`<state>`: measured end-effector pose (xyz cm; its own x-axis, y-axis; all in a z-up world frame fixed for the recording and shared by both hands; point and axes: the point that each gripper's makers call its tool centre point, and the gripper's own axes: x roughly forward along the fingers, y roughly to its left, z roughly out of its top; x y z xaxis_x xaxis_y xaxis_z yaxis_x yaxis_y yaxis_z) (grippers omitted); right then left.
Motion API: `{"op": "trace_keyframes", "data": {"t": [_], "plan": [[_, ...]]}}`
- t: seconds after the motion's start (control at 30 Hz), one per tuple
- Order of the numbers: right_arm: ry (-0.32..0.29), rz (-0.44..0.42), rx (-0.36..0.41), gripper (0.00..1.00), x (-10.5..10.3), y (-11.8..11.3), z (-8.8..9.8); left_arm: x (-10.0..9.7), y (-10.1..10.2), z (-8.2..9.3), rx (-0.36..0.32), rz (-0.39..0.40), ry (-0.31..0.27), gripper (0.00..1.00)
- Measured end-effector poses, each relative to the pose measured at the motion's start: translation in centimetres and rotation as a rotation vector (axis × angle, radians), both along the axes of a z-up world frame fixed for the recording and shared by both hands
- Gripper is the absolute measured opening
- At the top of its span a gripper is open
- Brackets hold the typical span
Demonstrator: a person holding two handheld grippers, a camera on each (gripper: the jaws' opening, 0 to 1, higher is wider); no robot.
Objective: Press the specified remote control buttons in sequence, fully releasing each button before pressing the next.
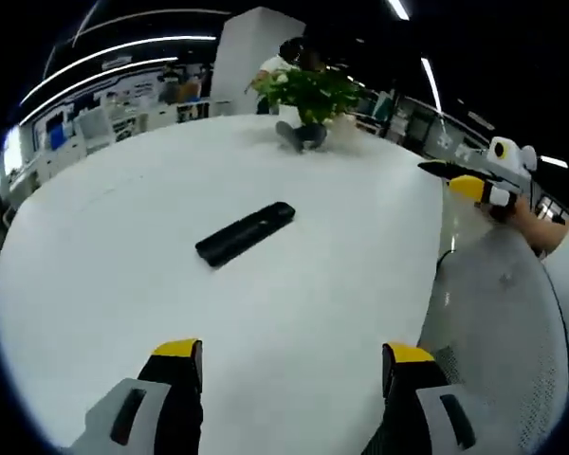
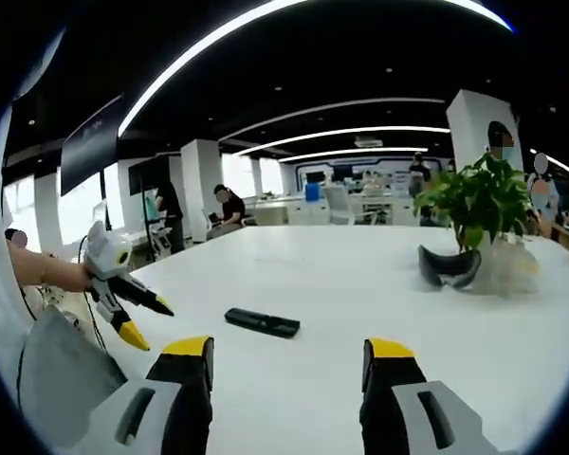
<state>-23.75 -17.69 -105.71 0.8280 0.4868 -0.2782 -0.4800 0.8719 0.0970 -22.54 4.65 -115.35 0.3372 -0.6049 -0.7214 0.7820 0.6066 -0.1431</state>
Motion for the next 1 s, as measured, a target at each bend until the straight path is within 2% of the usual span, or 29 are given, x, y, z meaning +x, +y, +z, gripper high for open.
{"op": "trace_keyframes", "data": {"t": [0.1,0.27,0.53,0.63,0.77,0.93,1.0], "plan": [[0.005,0.004,-0.005,0.61,0.0,0.0,-0.1,1.4,-0.8,-0.7,0.051,-0.062,-0.016,0.78],[0.009,0.003,-0.006,0.59,-0.1,-0.1,-0.2,3.6,-2.0,-1.0,0.068,-0.104,-0.01,0.76],[0.025,0.005,-0.016,0.54,-0.1,-0.1,-0.6,7.5,-2.8,-0.3,0.093,-0.141,-0.025,0.72],[0.043,-0.002,-0.049,0.49,-0.1,-0.6,-1.1,8.9,-3.3,-0.2,0.103,-0.149,-0.027,0.71],[0.043,-0.009,-0.035,0.48,-0.1,-0.7,-1.0,10.5,-4.5,-0.4,0.107,-0.16,-0.016,0.7],[0.051,-0.01,-0.031,0.46,-0.1,-0.8,-1.2,10.9,-5.6,-1.6,0.186,-0.262,0.011,0.62],[0.051,-0.01,-0.031,0.46,-0.1,-0.8,-1.2,11.3,-5.6,-2.1,0.242,-0.303,0.011,0.58]]}}
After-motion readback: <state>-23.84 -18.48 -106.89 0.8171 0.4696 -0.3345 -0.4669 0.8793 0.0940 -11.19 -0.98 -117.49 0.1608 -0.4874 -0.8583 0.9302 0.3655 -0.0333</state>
